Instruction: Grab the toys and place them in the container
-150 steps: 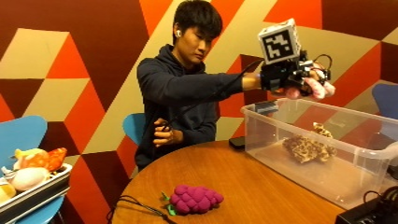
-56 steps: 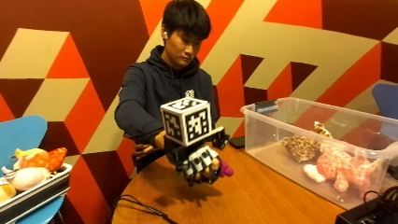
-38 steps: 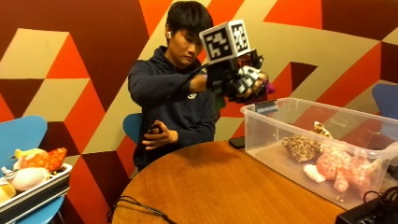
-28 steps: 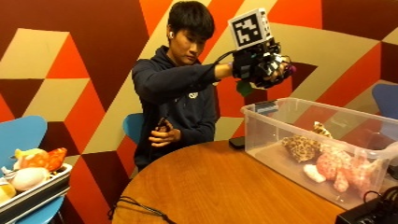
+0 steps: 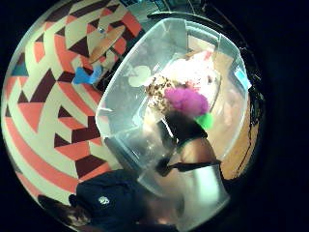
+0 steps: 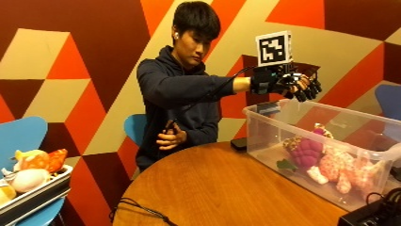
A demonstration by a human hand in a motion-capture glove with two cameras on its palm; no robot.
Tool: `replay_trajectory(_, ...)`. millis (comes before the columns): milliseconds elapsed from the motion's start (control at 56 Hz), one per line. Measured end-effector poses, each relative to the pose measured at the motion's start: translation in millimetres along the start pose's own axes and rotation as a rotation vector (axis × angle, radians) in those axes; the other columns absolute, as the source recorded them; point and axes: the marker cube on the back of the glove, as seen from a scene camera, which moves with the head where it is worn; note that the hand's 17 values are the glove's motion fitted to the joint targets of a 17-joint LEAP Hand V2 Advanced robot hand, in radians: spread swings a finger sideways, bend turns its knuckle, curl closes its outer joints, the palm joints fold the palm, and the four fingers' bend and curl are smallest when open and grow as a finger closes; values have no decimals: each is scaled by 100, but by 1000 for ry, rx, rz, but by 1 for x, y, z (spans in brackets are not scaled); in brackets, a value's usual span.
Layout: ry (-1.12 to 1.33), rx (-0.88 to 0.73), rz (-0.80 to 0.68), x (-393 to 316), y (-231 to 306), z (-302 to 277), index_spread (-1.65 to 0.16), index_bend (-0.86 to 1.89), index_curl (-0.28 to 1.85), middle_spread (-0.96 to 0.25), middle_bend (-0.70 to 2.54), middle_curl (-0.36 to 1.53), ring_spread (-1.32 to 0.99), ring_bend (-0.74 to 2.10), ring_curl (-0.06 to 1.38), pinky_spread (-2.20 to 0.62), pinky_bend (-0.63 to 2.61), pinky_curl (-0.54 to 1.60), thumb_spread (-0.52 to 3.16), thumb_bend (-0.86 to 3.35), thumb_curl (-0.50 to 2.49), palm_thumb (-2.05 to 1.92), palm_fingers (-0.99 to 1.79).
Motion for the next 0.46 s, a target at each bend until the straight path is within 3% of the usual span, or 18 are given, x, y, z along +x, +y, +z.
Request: replay_trajectory(465,-59,103,92,70,59,-22,-19,20,40,-9,33,61,-24,92,42,-12,104,35,142,-1,43,22,23)
